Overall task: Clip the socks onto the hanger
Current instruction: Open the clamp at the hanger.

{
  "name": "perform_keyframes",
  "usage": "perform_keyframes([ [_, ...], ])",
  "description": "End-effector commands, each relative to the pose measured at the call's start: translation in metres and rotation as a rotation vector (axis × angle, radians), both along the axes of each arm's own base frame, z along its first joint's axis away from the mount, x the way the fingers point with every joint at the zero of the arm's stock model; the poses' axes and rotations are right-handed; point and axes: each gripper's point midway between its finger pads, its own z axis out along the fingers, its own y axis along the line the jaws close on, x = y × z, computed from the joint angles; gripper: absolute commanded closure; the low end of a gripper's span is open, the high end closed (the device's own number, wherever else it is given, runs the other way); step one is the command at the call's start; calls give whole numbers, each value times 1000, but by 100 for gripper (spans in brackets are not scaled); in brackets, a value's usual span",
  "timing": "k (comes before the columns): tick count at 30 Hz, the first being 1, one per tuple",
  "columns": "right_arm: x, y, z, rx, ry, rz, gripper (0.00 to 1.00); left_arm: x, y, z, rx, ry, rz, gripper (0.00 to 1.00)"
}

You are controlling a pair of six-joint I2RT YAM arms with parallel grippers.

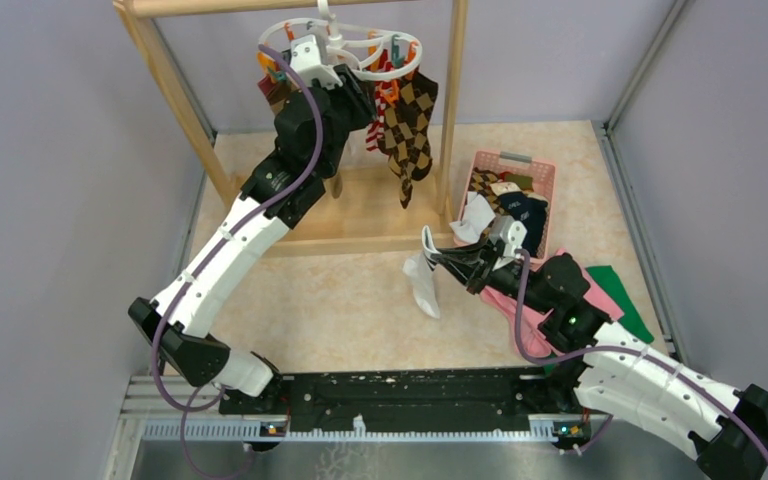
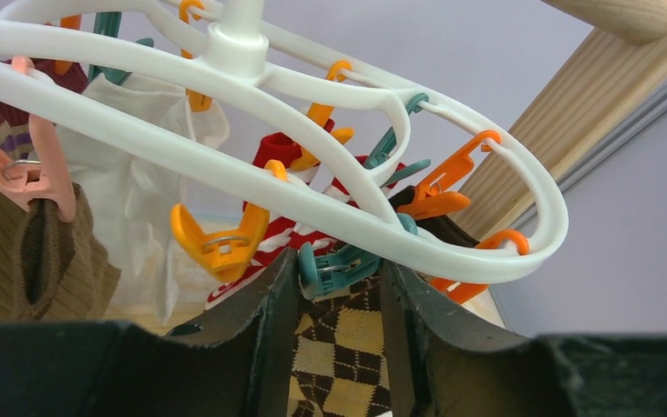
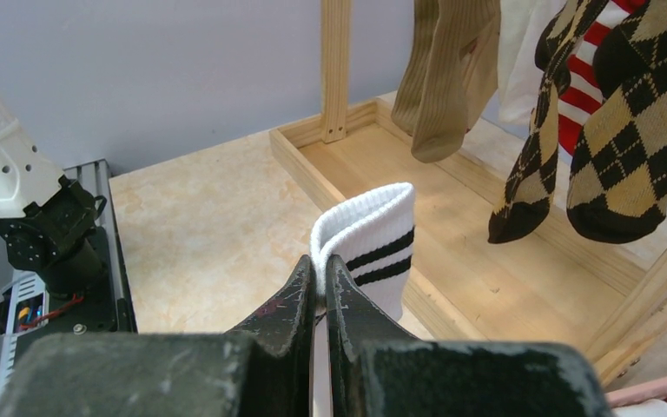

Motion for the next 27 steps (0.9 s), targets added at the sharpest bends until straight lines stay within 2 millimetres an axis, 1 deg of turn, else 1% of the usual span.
perform_keyframes([
  [1,0,-4,25,54,-59,-13,100,-4,5,29,-32,-71,8,60],
  [3,0,-4,25,54,-58,-13,100,-4,5,29,-29,-72,9,62],
  [9,0,-4,24,53,-57,-13,100,-6,7,30,-21,-82,10,73],
  [13,0,-4,25,55,-59,-13,100,-8,10,31,-22,-89,19,75],
  [14,0,-4,24,54,-60,-14,100,-8,10,31,-22,-88,19,74],
  [17,0,-4,25,56,-59,-13,100,-7,11,29,-19,-85,22,59],
  [19,0,-4,25,56,-61,-14,100,-7,10,27,-14,-80,20,53],
  [22,0,-4,25,56,-60,-13,100,-6,8,26,-13,-77,18,51],
  [27,0,-5,26,56,-63,-15,100,-4,9,25,-11,-74,26,49],
])
